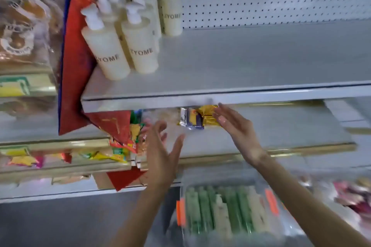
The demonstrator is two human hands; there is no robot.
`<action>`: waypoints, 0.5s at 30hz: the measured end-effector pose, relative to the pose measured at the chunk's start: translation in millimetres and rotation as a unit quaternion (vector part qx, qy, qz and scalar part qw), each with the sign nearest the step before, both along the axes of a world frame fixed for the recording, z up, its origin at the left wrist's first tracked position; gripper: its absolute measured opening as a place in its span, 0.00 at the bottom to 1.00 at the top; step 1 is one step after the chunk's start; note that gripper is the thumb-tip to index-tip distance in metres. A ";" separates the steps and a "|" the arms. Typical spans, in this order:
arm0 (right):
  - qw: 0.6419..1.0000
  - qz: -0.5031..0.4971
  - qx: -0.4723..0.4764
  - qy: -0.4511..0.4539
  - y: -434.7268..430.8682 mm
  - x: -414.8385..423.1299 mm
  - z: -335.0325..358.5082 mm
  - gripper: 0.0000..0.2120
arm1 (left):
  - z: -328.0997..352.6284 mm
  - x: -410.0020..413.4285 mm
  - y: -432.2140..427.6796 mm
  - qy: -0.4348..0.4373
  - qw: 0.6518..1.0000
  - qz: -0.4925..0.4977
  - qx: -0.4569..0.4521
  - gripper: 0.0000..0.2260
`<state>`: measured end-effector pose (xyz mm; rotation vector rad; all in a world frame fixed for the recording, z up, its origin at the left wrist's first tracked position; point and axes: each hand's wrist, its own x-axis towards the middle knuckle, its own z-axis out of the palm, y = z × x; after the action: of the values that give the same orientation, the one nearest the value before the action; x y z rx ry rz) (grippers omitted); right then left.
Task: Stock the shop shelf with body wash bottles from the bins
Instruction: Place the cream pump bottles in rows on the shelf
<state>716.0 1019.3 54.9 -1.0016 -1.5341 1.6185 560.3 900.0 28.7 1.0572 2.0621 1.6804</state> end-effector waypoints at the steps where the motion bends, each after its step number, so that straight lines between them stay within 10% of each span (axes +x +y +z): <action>1: 0.999 -0.004 -0.016 -0.031 -10.0 15.9 -23.1 0.17 | -18.8 17.6 -6.0 -0.021 0.999 -0.013 -0.023 0.22; 8: 0.934 -0.029 -0.275 -0.225 -109.7 122.9 -215.6 0.10 | -167.7 104.7 -84.5 -0.226 0.924 -0.089 -0.294 0.27; 12: 0.863 -0.099 -0.481 -0.124 -158.9 133.6 -275.1 0.21 | -222.0 122.0 -111.3 -0.253 0.898 -0.110 -0.343 0.13; 15: 0.815 -0.162 -0.553 -0.063 -175.8 122.2 -301.4 0.09 | -256.1 123.1 -110.9 -0.242 0.889 -0.114 -0.371 0.14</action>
<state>838.2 843.6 -246.5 -1.8530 -0.2769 2.1918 683.4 789.2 -227.5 0.5183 1.8740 0.7862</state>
